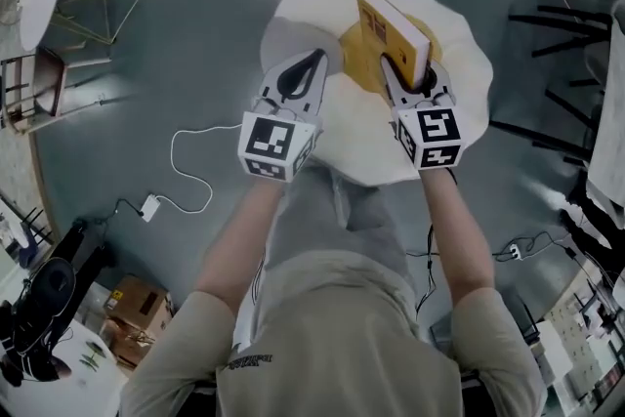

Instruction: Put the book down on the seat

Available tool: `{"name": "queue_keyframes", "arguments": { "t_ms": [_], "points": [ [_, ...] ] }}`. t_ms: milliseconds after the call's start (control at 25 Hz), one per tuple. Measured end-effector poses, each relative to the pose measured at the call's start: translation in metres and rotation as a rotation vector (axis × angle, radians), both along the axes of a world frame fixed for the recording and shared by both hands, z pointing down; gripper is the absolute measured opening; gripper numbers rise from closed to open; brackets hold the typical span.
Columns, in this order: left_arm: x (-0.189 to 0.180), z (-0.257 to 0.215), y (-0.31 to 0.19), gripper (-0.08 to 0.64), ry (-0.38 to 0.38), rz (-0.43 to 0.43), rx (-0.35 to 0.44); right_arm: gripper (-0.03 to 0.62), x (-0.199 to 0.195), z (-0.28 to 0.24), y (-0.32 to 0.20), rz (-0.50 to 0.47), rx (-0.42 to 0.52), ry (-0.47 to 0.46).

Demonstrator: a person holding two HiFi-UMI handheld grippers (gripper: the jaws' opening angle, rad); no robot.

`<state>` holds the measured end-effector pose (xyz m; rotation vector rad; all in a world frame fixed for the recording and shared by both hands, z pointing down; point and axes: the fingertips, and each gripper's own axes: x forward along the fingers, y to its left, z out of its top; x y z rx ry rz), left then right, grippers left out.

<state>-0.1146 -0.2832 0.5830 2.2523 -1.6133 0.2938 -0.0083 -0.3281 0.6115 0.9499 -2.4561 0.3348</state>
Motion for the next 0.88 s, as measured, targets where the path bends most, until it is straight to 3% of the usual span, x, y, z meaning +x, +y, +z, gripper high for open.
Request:
{"name": "queue_keyframes", "arguments": {
  "t_ms": [240,680,880],
  "points": [
    [-0.001,0.097,-0.016,0.011,0.055,0.026,0.001,0.153,-0.021,0.110,-0.022,-0.036,-0.083,0.082],
    [0.002,0.262,-0.011,0.011,0.068,0.038,-0.150,0.149,-0.027,0.306,-0.027,-0.064,-0.196,0.242],
    [0.012,0.308,-0.003,0.011,0.073,0.051,-0.214,0.147,-0.014,0.377,-0.011,-0.161,-0.276,0.481]
  ]
}}
